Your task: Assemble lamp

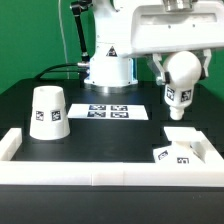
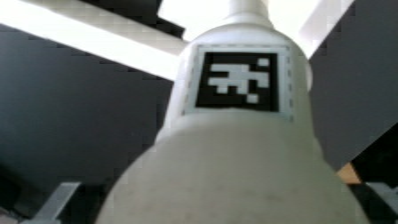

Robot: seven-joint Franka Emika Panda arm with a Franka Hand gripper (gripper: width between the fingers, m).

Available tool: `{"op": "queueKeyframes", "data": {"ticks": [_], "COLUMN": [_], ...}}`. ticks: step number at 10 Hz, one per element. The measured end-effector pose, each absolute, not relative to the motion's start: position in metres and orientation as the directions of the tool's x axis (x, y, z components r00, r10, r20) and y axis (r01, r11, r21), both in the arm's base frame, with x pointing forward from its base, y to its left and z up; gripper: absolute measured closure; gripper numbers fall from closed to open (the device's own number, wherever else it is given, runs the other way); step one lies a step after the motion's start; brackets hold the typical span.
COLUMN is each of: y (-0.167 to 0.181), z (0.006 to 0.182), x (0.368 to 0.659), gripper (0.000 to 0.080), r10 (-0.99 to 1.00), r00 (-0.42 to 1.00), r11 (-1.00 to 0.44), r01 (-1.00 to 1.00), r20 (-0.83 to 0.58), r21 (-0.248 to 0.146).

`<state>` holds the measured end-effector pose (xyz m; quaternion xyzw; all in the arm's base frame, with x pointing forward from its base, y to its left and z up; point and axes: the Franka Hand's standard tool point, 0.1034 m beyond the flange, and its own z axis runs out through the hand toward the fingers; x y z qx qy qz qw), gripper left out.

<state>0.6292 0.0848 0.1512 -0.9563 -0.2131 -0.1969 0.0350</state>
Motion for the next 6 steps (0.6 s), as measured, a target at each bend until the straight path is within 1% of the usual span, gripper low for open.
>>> {"op": "queueKeyframes", "data": {"ticks": [1,3,4,5,6], "y": [0.0840,0.0826,0.0833,0.0848,0.0853], "z": [0.1489,0.1488,0.1491,0.1488,0.1448], "x": [0.6279,0.6283,0.6286,0.6264,0.6202], "gripper": [0.0223,0.0223,0.0223,0.0223,0.0223], "r10": [0.388,0.388,0.388,0.389,0.393], "r00": [0.837,0.834,0.829,0.807,0.806], "r11": [-0.909,-0.910,-0.910,-0.912,-0.910], "r01": [0.416,0.415,0.414,0.407,0.409], "r20": [0.386,0.391,0.403,0.444,0.442], "r21": [0.012,0.017,0.025,0.058,0.063]}}
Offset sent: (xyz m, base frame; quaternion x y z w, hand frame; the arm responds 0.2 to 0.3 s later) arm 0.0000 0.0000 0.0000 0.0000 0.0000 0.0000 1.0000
